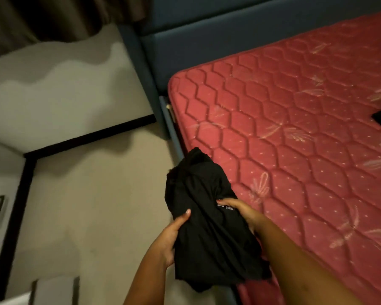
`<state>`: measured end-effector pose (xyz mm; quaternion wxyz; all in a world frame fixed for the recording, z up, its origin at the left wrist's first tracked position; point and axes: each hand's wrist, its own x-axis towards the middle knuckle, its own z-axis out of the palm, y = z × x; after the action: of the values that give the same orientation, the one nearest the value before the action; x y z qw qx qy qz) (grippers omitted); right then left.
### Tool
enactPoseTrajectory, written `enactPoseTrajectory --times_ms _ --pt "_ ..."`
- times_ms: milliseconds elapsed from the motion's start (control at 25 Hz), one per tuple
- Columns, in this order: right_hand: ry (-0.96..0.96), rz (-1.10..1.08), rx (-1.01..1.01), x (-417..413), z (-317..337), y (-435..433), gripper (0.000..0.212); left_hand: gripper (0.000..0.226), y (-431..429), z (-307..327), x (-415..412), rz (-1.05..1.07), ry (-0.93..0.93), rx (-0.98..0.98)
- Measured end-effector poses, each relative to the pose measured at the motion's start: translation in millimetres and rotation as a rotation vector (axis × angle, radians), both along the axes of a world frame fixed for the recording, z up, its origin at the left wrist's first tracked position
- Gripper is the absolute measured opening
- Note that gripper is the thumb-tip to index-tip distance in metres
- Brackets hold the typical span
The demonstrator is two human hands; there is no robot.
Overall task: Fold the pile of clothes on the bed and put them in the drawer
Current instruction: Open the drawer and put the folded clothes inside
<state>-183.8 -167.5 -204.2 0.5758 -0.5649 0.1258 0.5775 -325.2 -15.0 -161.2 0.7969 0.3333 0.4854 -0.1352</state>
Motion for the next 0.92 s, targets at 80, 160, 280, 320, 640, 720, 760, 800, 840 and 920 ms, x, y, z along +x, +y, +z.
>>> enactPoseTrajectory --times_ms 80,160,280,320,640,720,760,800,840,920 --pt "0.031 0.064 0.012 -28 2 42 0.039 0.053 36 -3 -51 0.114 0.006 0.010" --pt "0.031 0.118 0.011 -60 4 85 0.038 0.060 68 -10 -109 0.230 -0.007 -0.001" --pt "0.048 0.224 0.005 -136 4 158 0.040 0.058 109 -20 -210 0.392 0.011 -0.034" --pt "0.063 0.249 0.010 -169 2 182 0.038 0.053 121 -23 -248 0.458 0.019 -0.050" --pt "0.192 0.597 0.022 -439 7 348 0.046 0.070 197 -22 -535 0.808 0.074 -0.028" --pt "0.172 0.697 0.002 -499 5 386 0.052 0.062 212 -23 -595 0.907 0.048 -0.048" --pt "0.161 0.742 -0.009 -523 5 401 0.057 0.057 216 -25 -619 0.954 0.034 -0.050" --pt "0.158 0.793 -0.015 -546 0 416 0.060 0.057 222 -30 -642 1.010 0.041 -0.051" --pt "0.149 0.842 -0.028 -564 -2 430 0.058 0.060 227 -35 -660 1.053 0.043 -0.052" --pt "0.097 0.943 -0.055 -597 -13 455 0.043 0.065 232 -49 -690 1.103 0.056 -0.045"
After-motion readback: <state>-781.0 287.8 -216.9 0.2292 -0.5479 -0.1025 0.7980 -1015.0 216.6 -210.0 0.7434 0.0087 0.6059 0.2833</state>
